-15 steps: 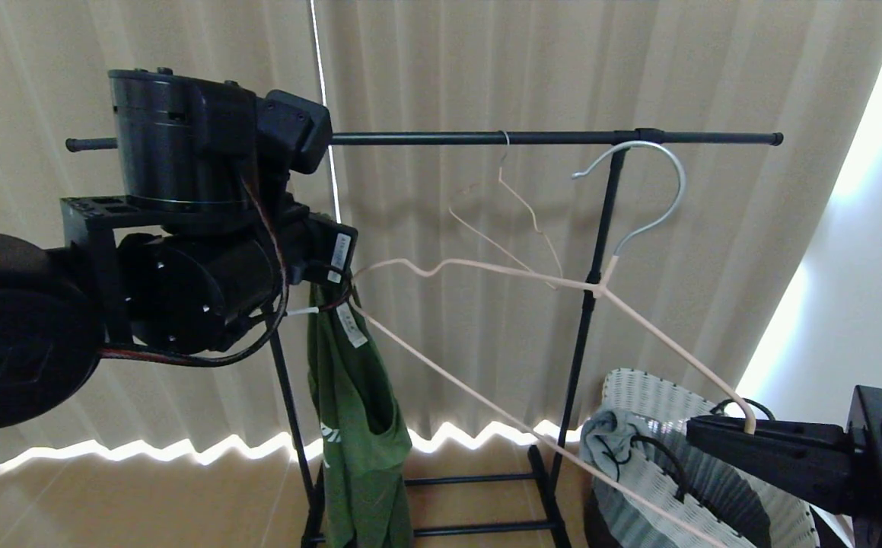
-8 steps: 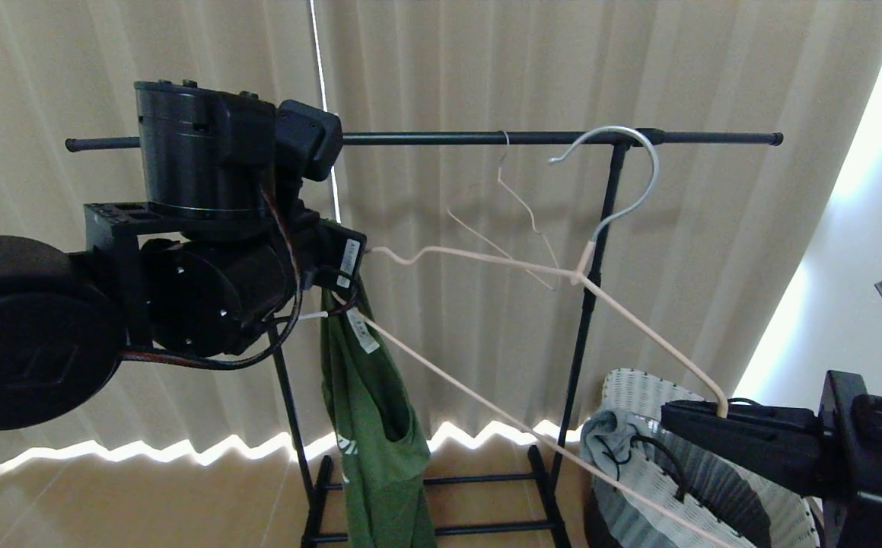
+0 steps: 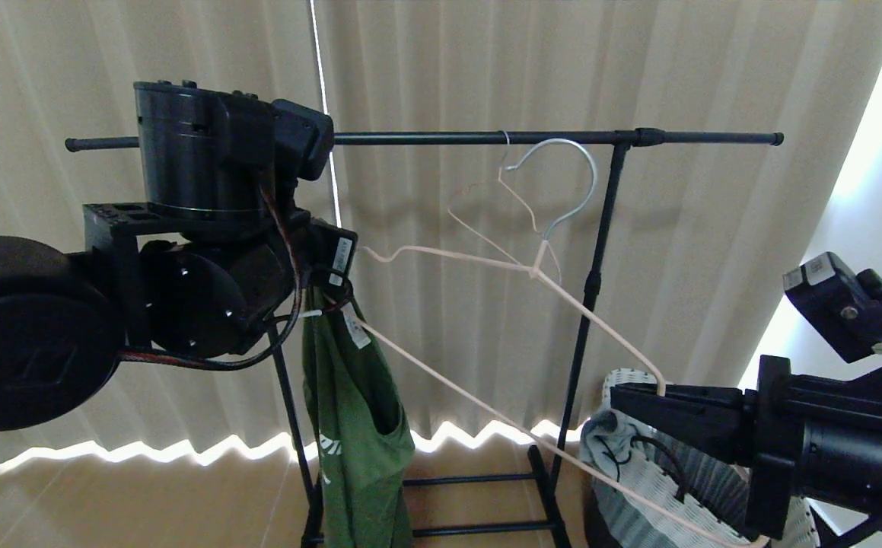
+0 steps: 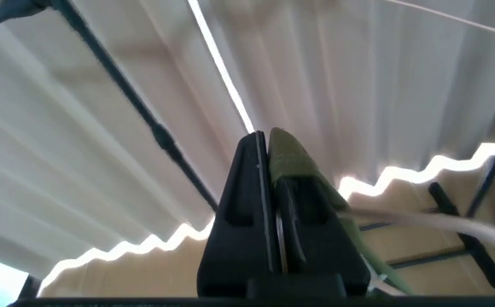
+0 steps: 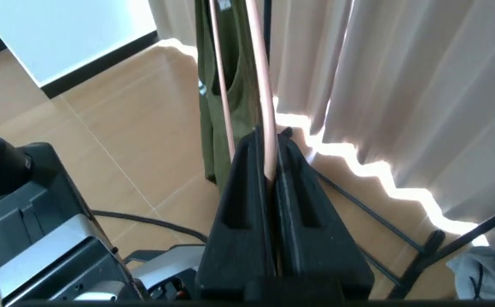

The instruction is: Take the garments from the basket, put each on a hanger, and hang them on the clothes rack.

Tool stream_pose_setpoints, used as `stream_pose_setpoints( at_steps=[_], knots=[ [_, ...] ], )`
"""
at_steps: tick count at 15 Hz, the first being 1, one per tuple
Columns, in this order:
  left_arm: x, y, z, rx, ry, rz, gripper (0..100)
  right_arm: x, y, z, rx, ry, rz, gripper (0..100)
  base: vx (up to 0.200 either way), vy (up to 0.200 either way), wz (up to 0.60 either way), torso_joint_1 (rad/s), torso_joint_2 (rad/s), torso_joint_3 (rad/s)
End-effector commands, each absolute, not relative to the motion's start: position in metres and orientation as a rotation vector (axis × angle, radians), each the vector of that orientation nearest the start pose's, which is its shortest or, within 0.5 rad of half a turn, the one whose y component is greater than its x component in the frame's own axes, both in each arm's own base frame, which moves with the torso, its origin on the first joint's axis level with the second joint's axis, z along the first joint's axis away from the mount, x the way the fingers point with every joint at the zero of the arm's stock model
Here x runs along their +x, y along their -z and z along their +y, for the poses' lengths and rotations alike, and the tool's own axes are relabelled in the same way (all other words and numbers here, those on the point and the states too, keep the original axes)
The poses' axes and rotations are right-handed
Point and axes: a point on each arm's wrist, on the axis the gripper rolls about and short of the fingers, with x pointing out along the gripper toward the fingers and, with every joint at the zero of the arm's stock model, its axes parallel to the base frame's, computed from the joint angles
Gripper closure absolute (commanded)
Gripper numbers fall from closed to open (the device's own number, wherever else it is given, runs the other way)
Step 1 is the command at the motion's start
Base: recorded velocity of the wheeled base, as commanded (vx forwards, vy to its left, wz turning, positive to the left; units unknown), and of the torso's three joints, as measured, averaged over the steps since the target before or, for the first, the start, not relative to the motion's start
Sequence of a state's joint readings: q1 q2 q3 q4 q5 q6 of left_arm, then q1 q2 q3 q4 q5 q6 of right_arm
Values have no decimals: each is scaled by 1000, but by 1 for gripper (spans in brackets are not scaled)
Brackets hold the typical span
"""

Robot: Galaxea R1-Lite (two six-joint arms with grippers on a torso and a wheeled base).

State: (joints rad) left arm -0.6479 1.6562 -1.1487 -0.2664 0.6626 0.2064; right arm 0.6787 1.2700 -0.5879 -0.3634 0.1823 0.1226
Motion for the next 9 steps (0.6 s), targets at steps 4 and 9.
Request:
stream_pose_setpoints(
  at_steps=[4,9],
  knots=[
    [252,-258,-175,352,-7,189,100,173,-197,144,25,-769,409,100,0,0,0,0,0,0],
    [238,-260,-177,354,26,180,100,189,-190,157,51,-766,391,100,0,0,0,0,0,0]
  ],
)
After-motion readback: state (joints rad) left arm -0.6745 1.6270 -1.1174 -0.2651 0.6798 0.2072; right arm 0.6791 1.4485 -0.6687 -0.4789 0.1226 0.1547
